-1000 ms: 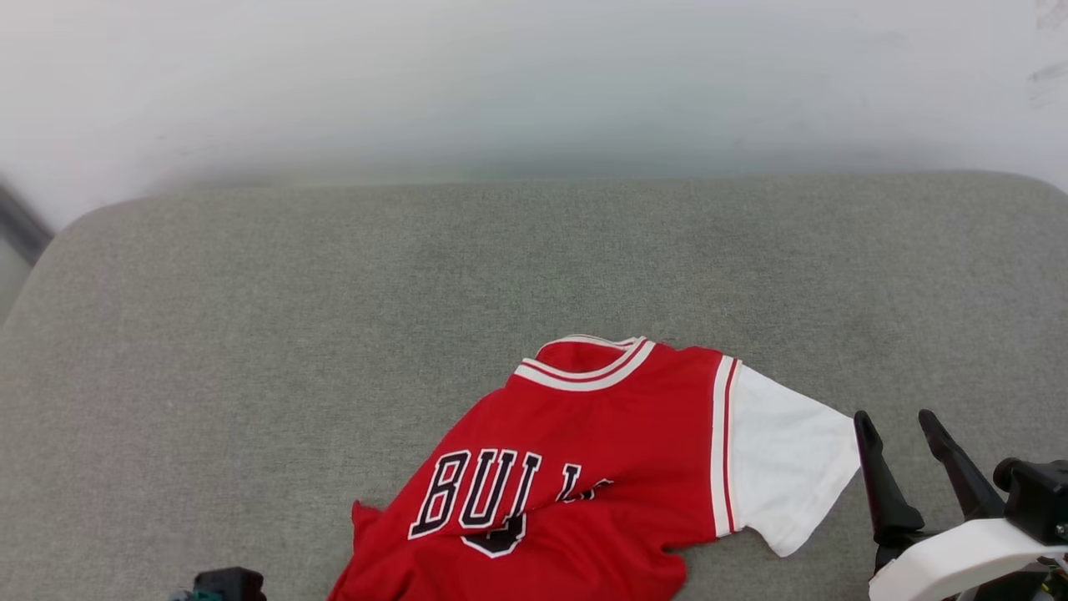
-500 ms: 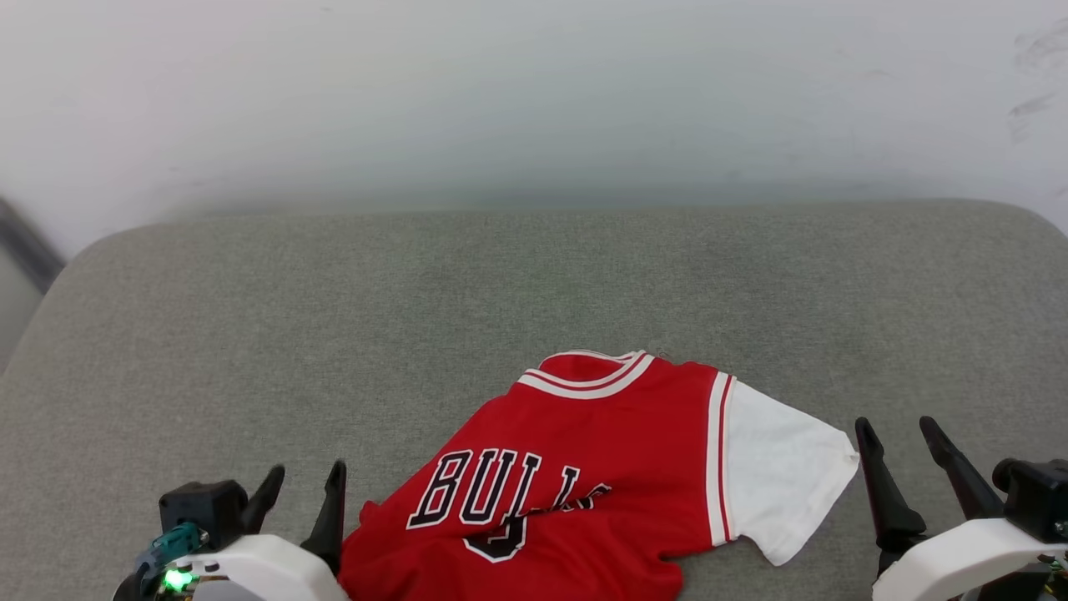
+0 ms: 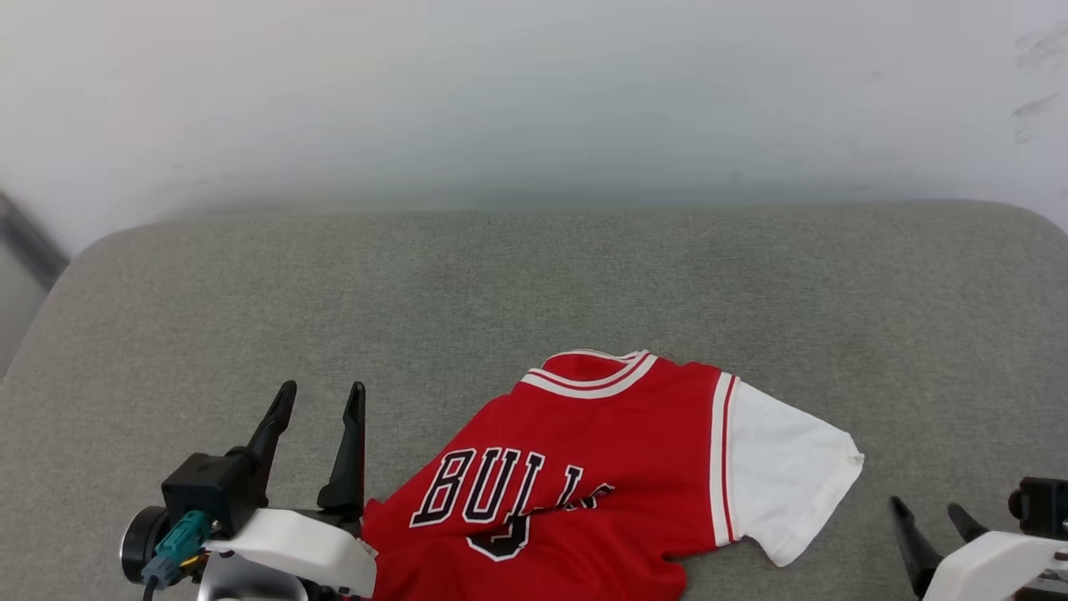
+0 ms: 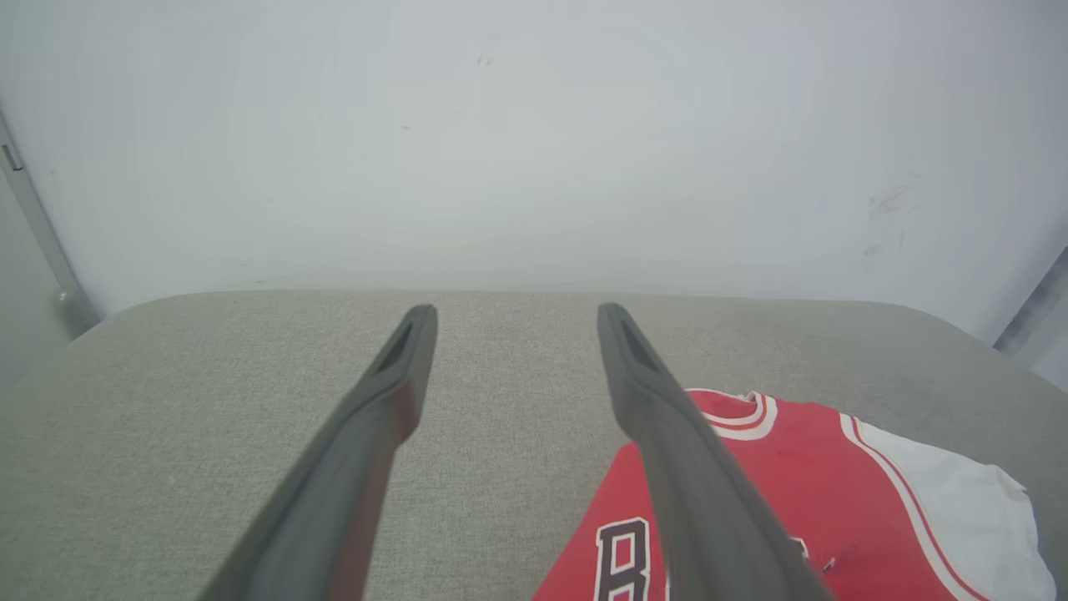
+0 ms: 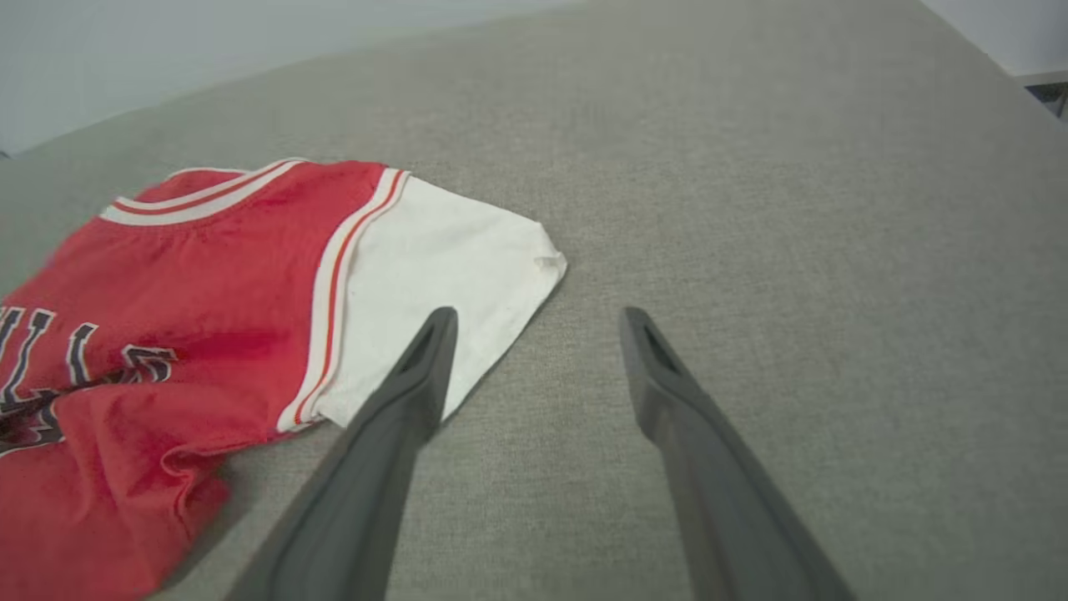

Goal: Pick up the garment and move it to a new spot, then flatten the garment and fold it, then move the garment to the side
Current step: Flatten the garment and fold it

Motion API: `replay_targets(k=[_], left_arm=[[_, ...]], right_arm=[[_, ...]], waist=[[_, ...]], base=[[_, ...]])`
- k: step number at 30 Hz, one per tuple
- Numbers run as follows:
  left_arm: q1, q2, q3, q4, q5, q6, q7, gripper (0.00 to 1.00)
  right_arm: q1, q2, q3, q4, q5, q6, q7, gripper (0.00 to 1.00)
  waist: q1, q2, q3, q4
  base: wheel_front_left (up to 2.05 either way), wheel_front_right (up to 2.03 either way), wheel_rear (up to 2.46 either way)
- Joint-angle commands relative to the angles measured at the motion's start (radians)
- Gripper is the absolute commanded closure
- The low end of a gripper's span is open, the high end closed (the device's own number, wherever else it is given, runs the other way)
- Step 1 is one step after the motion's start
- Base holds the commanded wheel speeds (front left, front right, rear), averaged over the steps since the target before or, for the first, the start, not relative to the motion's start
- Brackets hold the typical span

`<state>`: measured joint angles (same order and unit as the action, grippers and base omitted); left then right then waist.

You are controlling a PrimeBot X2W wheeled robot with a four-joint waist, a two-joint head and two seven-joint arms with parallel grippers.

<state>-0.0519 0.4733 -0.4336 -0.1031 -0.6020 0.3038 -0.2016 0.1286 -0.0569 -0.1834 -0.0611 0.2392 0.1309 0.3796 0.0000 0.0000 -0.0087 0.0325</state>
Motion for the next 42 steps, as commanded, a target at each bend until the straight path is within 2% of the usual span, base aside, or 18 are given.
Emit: replay_targets(k=[1, 6, 13, 18, 23, 24, 25, 26, 35, 42], left_arm=[[-0.017, -0.001, -0.003, -0.012, 0.008, 0.005, -0.003, 0.00], [-0.042, 0.001, -0.007, -0.034, 0.018, -0.001, -0.003, 0.00], [-0.082, -0.017, -0.002, -0.017, 0.006, -0.018, -0.017, 0.00], [-0.099, -0.023, 0.004, -0.001, 0.003, -0.030, -0.029, 0.00], [-0.111, -0.031, 0.002, 0.025, 0.001, -0.045, -0.037, 0.00], [-0.112, -0.032, 0.002, 0.027, 0.001, -0.046, -0.039, 0.00], [-0.112, -0.034, 0.002, 0.030, 0.000, -0.046, -0.040, 0.00], [-0.111, -0.035, 0.004, 0.032, -0.002, -0.046, -0.040, 0.00], [-0.075, -0.021, 0.013, 0.049, -0.011, -0.035, -0.035, 0.00], [-0.055, -0.018, 0.008, 0.040, -0.018, -0.026, -0.026, 0.00]], right_arm=[[-0.025, -0.017, -0.015, 0.023, 0.010, 0.000, 0.051, 0.00], [-0.114, -0.077, -0.031, 0.104, 0.044, 0.000, 0.211, 0.00], [-0.265, -0.138, 0.008, 0.212, 0.066, 0.000, 0.350, 0.00], [-0.334, -0.139, 0.044, 0.291, 0.064, 0.000, 0.409, 0.00], [-0.311, -0.109, 0.098, 0.386, 0.092, 0.001, 0.498, 0.00], [-0.303, -0.105, 0.107, 0.399, 0.101, 0.001, 0.511, 0.24], [-0.302, -0.103, 0.116, 0.403, 0.109, 0.001, 0.515, 0.67], [-0.308, -0.103, 0.124, 0.403, 0.117, 0.001, 0.512, 1.00], [-0.430, -0.215, 0.114, 0.279, 0.091, 0.000, 0.405, 1.00], [-0.385, -0.277, -0.031, 0.197, 0.046, 0.000, 0.402, 1.00]], waist=[[0.0000, 0.0000, 0.010, 0.012], [0.0000, 0.0000, 0.067, 0.043], [0.0000, 0.0000, 0.159, 0.086], [0.0000, 0.0000, 0.199, 0.096], [0.0000, 0.0000, 0.206, 0.100], [0.0000, 0.0000, 0.205, 0.100], [0.0000, 0.0000, 0.205, 0.099], [0.0000, 0.0000, 0.203, 0.097], [0.0000, 0.0000, 0.154, 0.049], [0.0000, 0.0000, 0.129, 0.022]], base=[[0.00, 0.00, 0.00], [0.00, 0.00, 0.00], [0.00, 0.00, 0.00], [0.00, 0.00, 0.00], [0.00, 0.00, 0.00], [0.00, 0.00, 0.00], [0.00, 0.00, 0.00], [0.00, 0.00, 0.00], [0.00, 0.00, 0.00], [0.00, 0.00, 0.00]])
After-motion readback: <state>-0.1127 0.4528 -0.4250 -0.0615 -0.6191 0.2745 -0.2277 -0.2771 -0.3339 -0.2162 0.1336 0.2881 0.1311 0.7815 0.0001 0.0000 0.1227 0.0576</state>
